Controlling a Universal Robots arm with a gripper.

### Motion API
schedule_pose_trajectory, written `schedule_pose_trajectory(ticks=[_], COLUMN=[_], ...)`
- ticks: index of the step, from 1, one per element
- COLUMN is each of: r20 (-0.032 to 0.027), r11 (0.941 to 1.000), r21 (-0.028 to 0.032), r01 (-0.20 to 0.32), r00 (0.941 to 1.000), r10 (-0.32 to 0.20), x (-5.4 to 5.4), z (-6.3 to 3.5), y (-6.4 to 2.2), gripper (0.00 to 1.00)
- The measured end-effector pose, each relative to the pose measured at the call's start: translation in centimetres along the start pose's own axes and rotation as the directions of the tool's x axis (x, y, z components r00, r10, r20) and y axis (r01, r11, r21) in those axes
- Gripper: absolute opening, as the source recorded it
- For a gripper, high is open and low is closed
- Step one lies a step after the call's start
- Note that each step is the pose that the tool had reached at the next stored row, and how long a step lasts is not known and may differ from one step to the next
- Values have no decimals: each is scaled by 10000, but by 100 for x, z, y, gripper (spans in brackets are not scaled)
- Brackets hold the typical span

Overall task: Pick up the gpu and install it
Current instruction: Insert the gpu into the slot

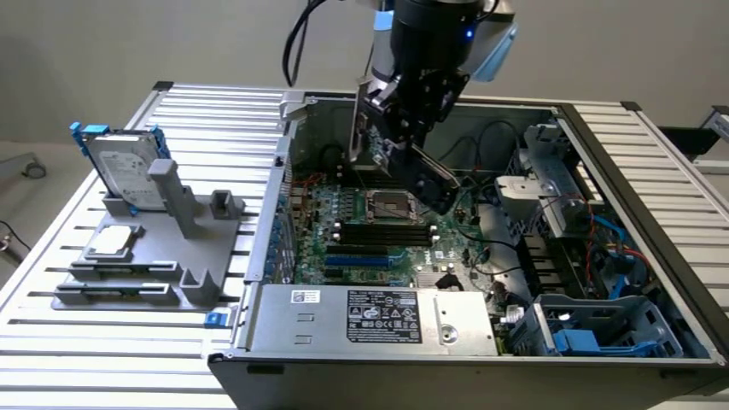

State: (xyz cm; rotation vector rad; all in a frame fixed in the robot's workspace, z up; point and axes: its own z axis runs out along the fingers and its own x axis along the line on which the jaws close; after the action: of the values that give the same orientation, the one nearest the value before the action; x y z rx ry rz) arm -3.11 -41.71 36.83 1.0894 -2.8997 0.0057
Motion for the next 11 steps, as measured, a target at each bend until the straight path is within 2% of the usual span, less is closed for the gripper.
schedule_pose_trajectory(ticks=[4,7,8,11], r20=[-7,4,17,116], r11=[9974,9918,9893,9802], r21=[28,32,26,-38], r01=[725,1277,1456,1978], r00=[9974,9918,9893,9802], r10=[-725,-1277,-1456,-1978], x=[-1,-1,-1,-1], z=[14,26,30,45], y=[0,0,0,0], gripper=[27,27,27,27])
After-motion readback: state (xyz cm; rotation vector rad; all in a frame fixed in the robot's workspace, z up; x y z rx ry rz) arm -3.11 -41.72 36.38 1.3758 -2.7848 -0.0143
